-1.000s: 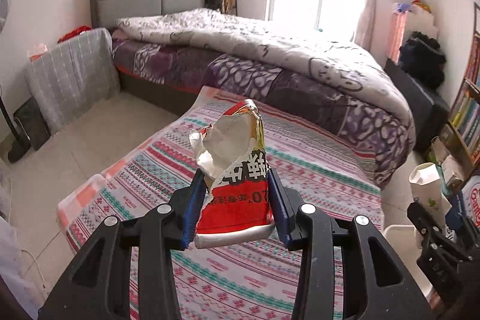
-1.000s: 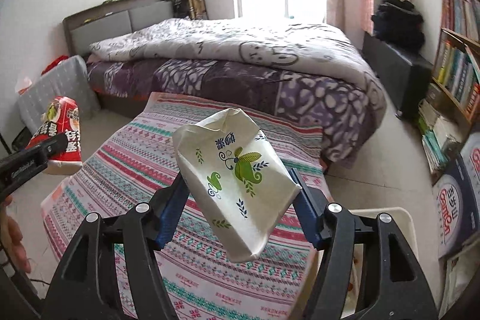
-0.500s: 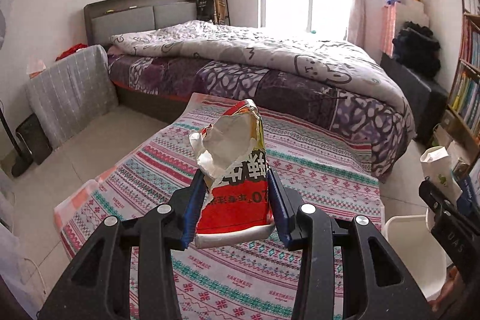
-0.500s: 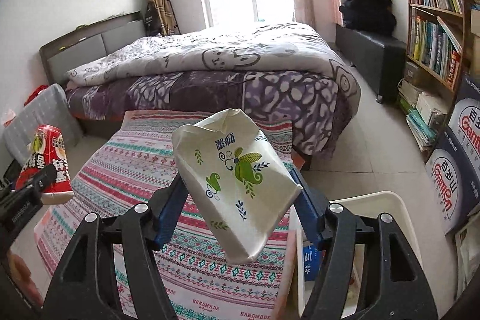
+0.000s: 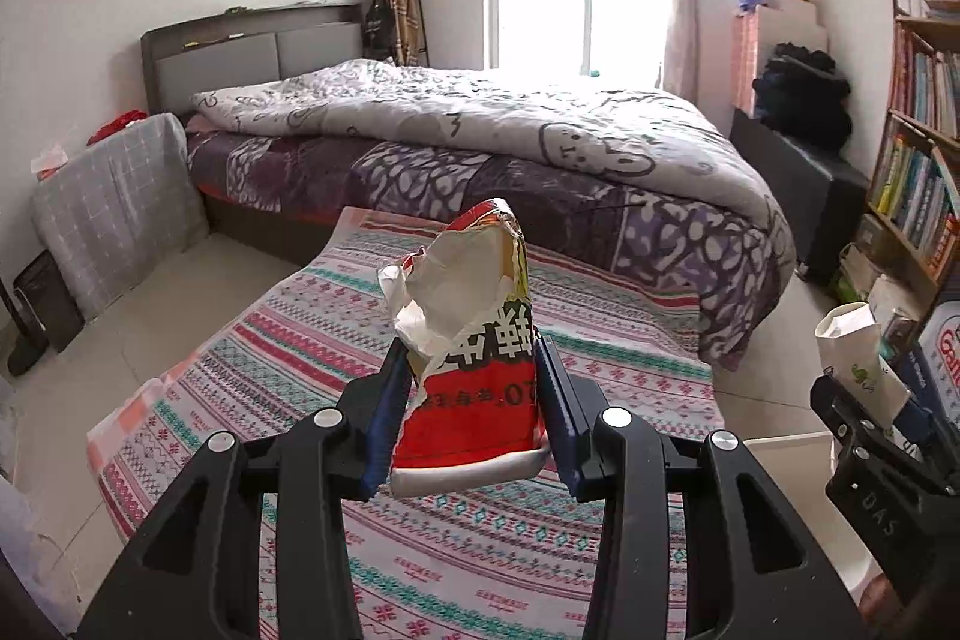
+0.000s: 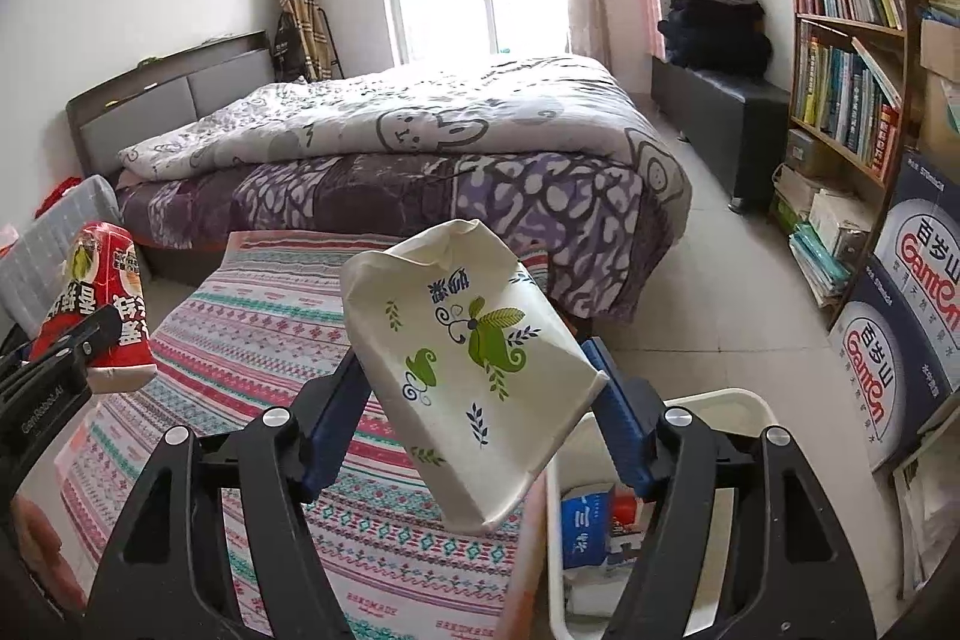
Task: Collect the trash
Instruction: 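Lift the red bag and white paper box and carry both over the bin, then open the right gripper to drop the paper box while the left opens to drop the red bag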
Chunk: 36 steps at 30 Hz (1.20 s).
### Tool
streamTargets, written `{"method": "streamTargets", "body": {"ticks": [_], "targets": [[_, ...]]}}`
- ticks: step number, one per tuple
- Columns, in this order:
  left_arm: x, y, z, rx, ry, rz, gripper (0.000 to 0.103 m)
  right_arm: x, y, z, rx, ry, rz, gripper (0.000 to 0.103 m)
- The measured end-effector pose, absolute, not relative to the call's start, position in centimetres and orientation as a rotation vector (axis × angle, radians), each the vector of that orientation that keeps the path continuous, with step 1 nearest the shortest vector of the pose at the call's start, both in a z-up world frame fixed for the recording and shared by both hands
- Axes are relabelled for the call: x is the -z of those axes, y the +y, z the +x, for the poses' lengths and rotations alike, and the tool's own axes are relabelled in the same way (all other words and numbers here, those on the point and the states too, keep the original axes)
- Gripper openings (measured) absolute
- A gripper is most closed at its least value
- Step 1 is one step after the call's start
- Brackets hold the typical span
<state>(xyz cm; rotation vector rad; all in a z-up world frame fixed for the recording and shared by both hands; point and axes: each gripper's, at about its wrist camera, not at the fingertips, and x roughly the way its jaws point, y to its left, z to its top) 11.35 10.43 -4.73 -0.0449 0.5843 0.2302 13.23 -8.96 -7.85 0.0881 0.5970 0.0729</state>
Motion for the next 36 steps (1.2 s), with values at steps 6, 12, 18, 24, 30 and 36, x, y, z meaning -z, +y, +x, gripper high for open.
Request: {"method": "streamTargets", "body": {"ticks": [6,12,18,24,30,36], "targets": [[4.5,8.7,11.4,-0.202,0.578,-0.031,0.042,7.9,-10.9,13.1,-0.040,0.599,0.104,0.067],[4.6,6.5,11.6,-0.170,0.580,-0.013,0.042,8.0,-13.0,13.0,-0.004,0.607,0.120,0.068],[4.9,4.0,12.0,-0.131,0.584,0.009,0.042,8.2,-15.2,13.0,0.042,0.619,0.131,0.069],[5.4,1.4,12.4,-0.090,0.591,0.031,0.042,8.8,-17.9,13.0,0.097,0.647,0.144,0.070],[6.1,-1.5,12.9,-0.046,0.600,0.056,0.042,9.6,-20.8,12.9,0.162,0.678,0.155,0.073],[6.9,-4.5,13.4,-0.001,0.611,0.077,0.042,10.0,-23.8,12.5,0.230,0.695,0.188,0.085]]}}
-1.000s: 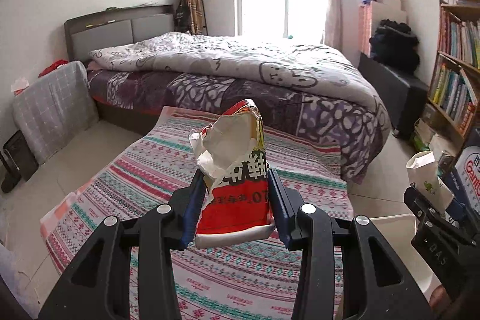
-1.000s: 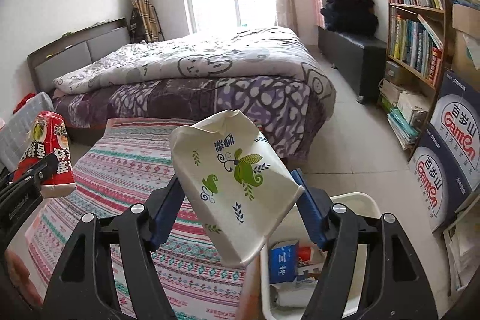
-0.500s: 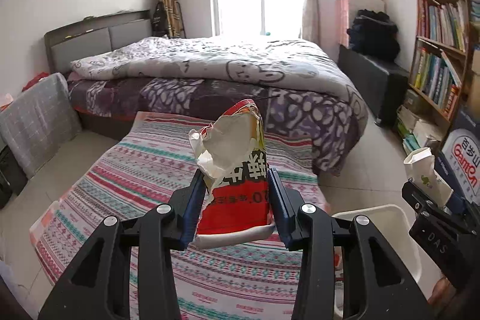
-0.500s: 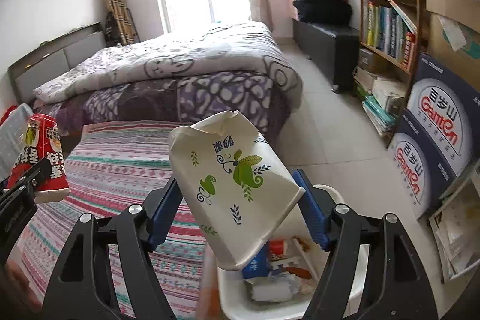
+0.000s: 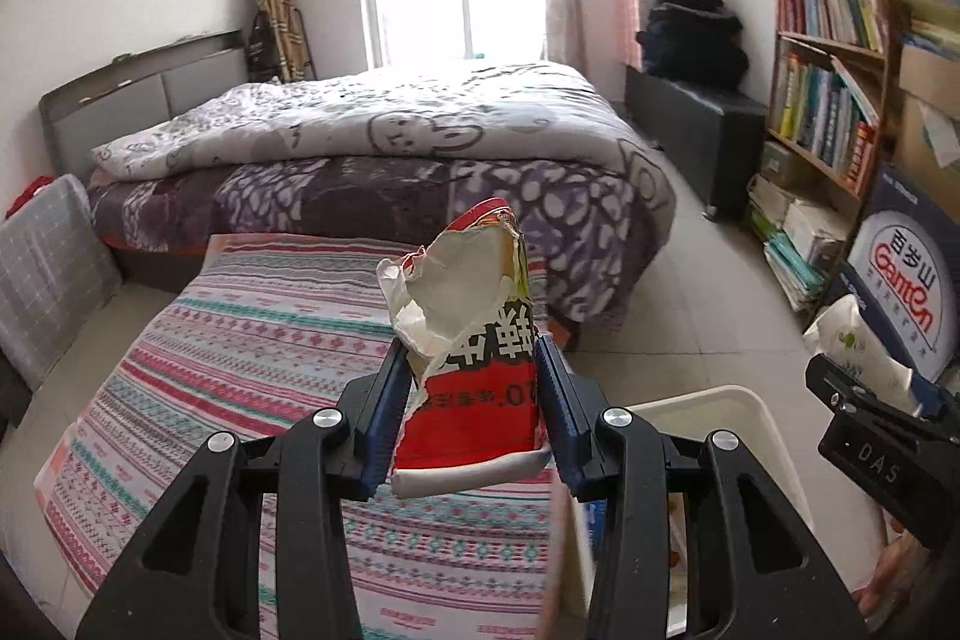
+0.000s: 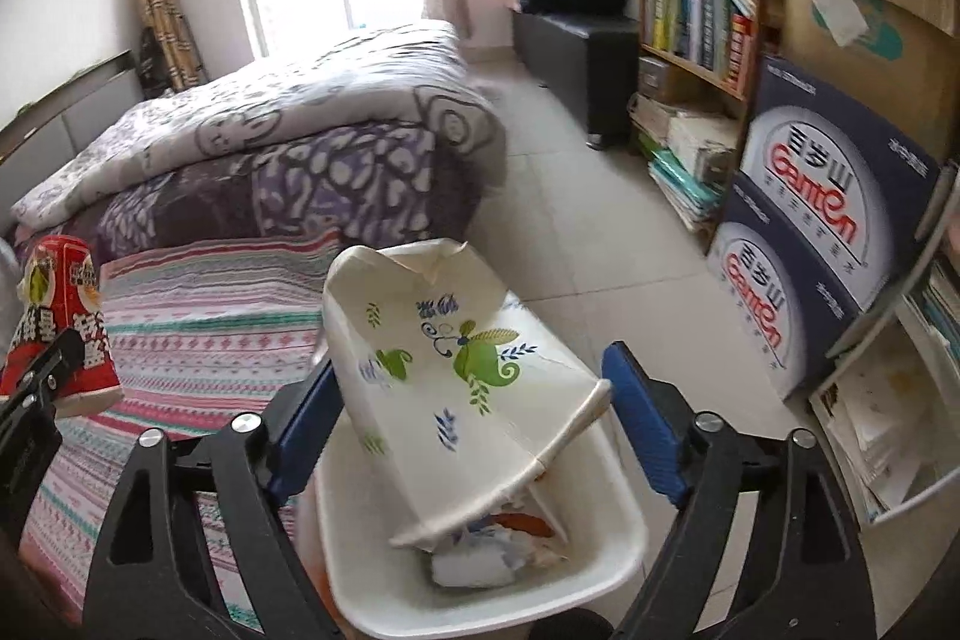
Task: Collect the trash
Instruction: 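Open the right gripper to drop the paper box while the left opens to drop the red bag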
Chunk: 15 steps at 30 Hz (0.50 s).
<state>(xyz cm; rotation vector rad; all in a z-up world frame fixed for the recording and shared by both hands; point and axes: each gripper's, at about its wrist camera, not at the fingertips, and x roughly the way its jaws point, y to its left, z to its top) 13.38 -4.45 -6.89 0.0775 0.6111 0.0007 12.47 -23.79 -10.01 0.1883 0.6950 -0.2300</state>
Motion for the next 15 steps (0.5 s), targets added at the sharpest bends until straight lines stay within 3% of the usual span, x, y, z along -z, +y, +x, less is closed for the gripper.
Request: {"method": "streamTargets", "body": {"ticks": [7,15], "targets": [[8.0,-7.8,13.7,0.052,0.629,0.109,0.043,10.0,-27.2,11.6,0.309,0.678,0.240,0.093],[9.5,-11.4,14.2,0.130,0.673,0.120,0.044,9.9,-31.6,10.4,0.414,0.665,0.312,0.095]]}}
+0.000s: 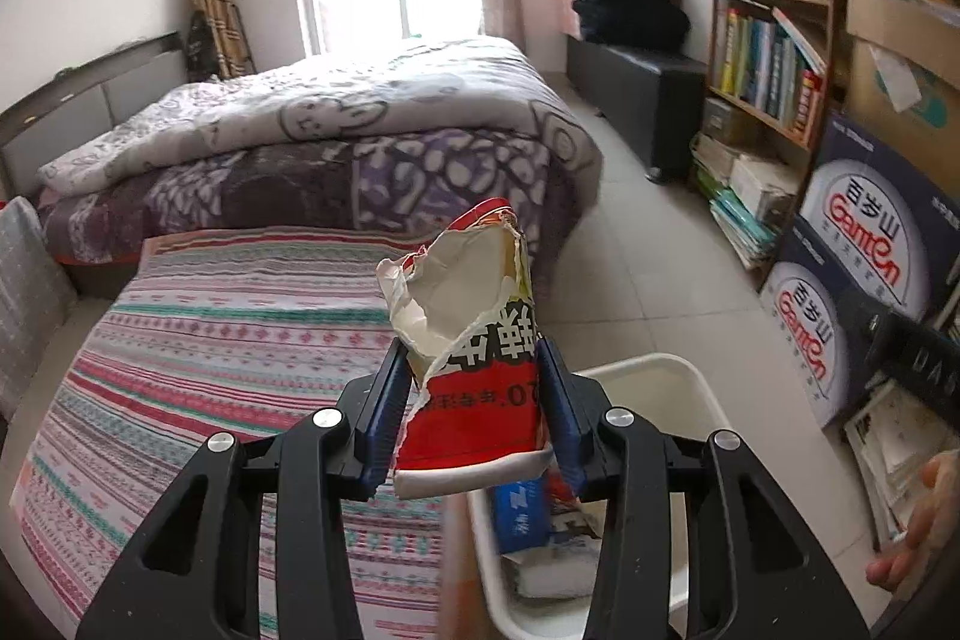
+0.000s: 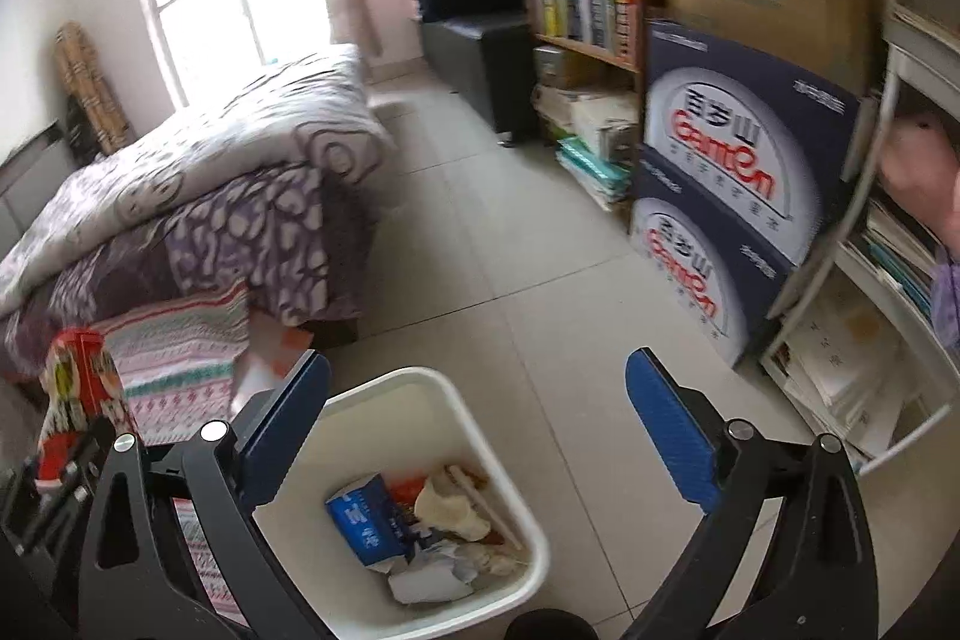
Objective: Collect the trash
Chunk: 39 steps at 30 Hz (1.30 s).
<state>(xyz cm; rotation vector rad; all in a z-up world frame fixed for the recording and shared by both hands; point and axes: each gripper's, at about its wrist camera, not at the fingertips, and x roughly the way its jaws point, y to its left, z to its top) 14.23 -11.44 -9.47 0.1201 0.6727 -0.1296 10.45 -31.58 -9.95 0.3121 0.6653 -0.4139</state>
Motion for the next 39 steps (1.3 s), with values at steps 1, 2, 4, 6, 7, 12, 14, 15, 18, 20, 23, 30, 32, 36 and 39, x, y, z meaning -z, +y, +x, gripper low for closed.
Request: {"method": "streamTargets", "body": {"ticks": [1,2,4,6,7,12,14,15,18,20,23,30,32,36,39], "targets": [[9.7,-11.9,14.3,0.142,0.681,0.120,0.044,10.0,-32.1,10.3,0.423,0.663,0.319,0.096],[10.0,-12.3,14.3,0.153,0.688,0.120,0.045,10.0,-32.6,10.1,0.438,0.661,0.327,0.096],[10.4,-13.3,14.5,0.183,0.701,0.118,0.053,10.0,-33.4,9.8,0.458,0.658,0.333,0.096],[10.8,-13.8,14.7,0.210,0.715,0.109,0.073,9.9,-34.0,9.4,0.480,0.651,0.335,0.096],[10.8,-13.9,14.6,0.214,0.717,0.104,0.076,9.7,-34.1,9.2,0.488,0.644,0.336,0.096],[10.1,-13.2,13.6,0.209,0.718,0.097,0.082,8.6,-34.0,7.9,0.516,0.587,0.324,0.096],[9.4,-12.3,12.9,0.193,0.705,0.092,0.084,7.9,-33.4,7.4,0.526,0.560,0.306,0.096],[8.9,-11.7,12.4,0.176,0.689,0.091,0.087,7.6,-33.0,7.2,0.530,0.548,0.294,0.096],[7.1,-9.6,10.6,0.118,0.621,0.089,0.091,6.7,-31.2,6.5,0.528,0.522,0.240,0.096],[5.9,-7.8,9.1,0.068,0.560,0.086,0.094,6.1,-29.6,5.8,0.511,0.505,0.208,0.096],[4.3,-5.6,6.8,-0.002,0.475,0.063,0.096,5.8,-27.1,4.2,0.476,0.477,0.191,0.096],[3.2,-1.2,3.9,-0.132,0.497,0.004,0.096,5.7,-22.0,0.9,0.379,0.439,0.172,0.096],[3.4,-0.6,3.1,-0.134,0.510,-0.007,0.096,5.5,-20.8,0.3,0.350,0.442,0.166,0.096],[3.8,0.1,1.6,-0.136,0.502,-0.008,0.096,5.3,-19.3,-0.2,0.311,0.451,0.173,0.096],[3.9,0.6,0.7,-0.130,0.488,-0.025,0.096,5.5,-18.4,-1.0,0.313,0.421,0.145,0.096]]}}
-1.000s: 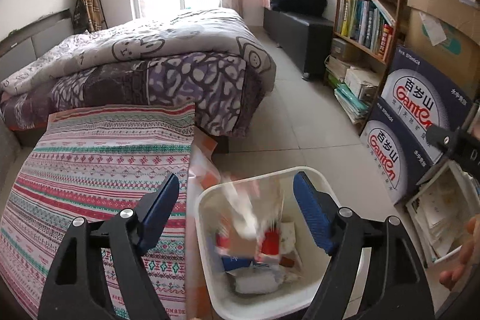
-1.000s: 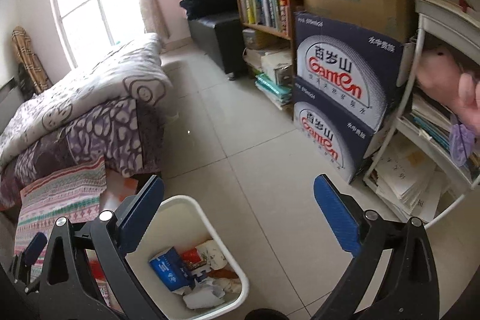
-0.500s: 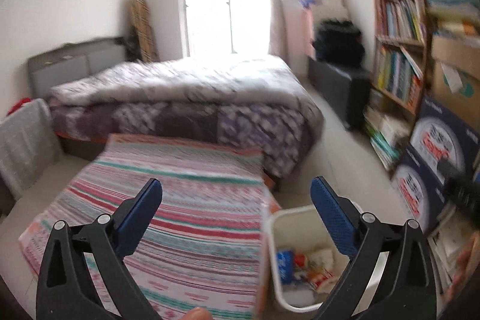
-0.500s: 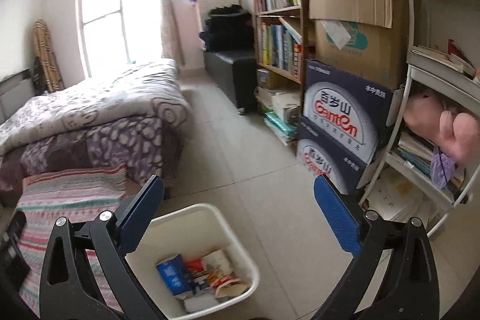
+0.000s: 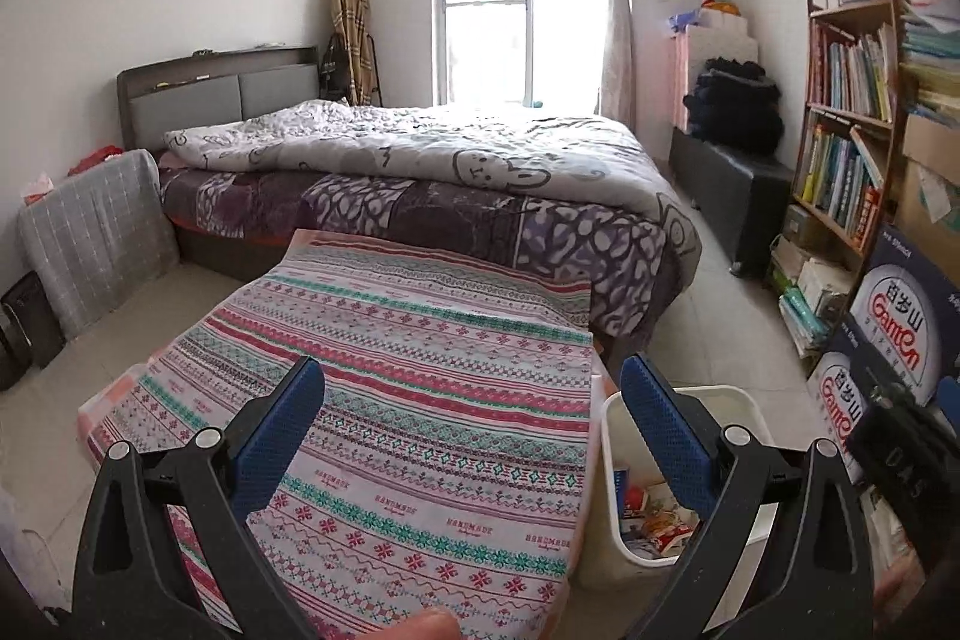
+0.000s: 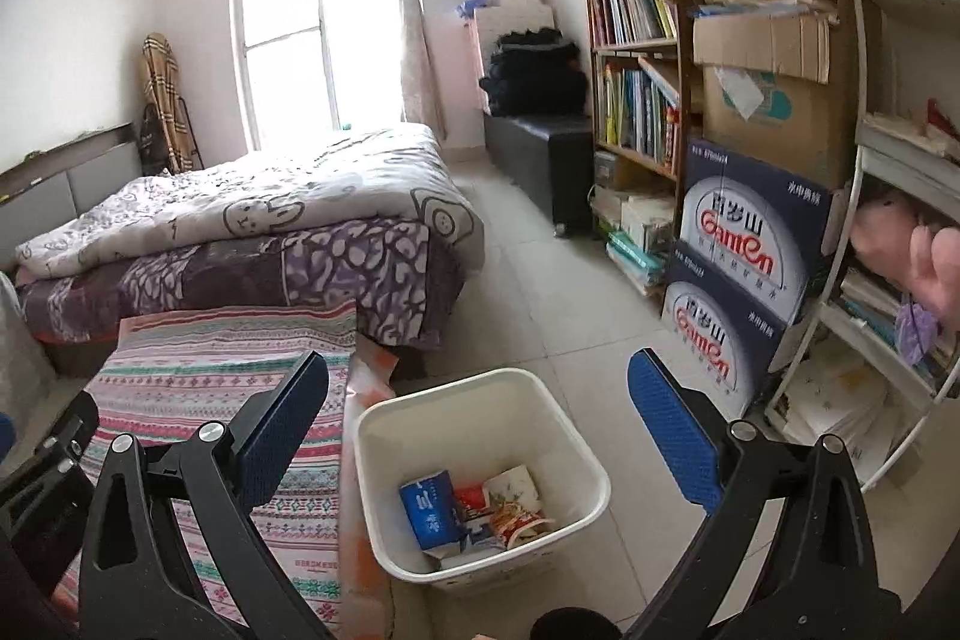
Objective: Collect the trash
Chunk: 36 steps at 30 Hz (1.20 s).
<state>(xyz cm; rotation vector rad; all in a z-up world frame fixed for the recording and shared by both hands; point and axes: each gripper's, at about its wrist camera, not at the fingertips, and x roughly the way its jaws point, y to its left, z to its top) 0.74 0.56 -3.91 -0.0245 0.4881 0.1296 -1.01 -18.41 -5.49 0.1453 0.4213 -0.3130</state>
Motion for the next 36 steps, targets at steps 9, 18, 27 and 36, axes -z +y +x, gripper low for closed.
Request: {"method": "streamTargets", "body": {"ticks": [9,18,27,36], "targets": [[4.1,0.2,0.5,-0.117,0.489,-0.032,0.096,6.3,-18.9,-2.4,0.363,0.413,0.133,0.096],[4.1,-1.3,0.4,-0.084,0.484,0.002,0.096,6.5,-19.8,-2.6,0.376,0.415,0.156,0.096],[4.4,-2.3,0.9,-0.068,0.496,0.009,0.096,6.8,-20.5,-2.7,0.392,0.417,0.171,0.096],[4.9,-3.4,1.5,-0.047,0.520,0.017,0.096,7.2,-21.6,-2.6,0.402,0.432,0.190,0.096]]}}
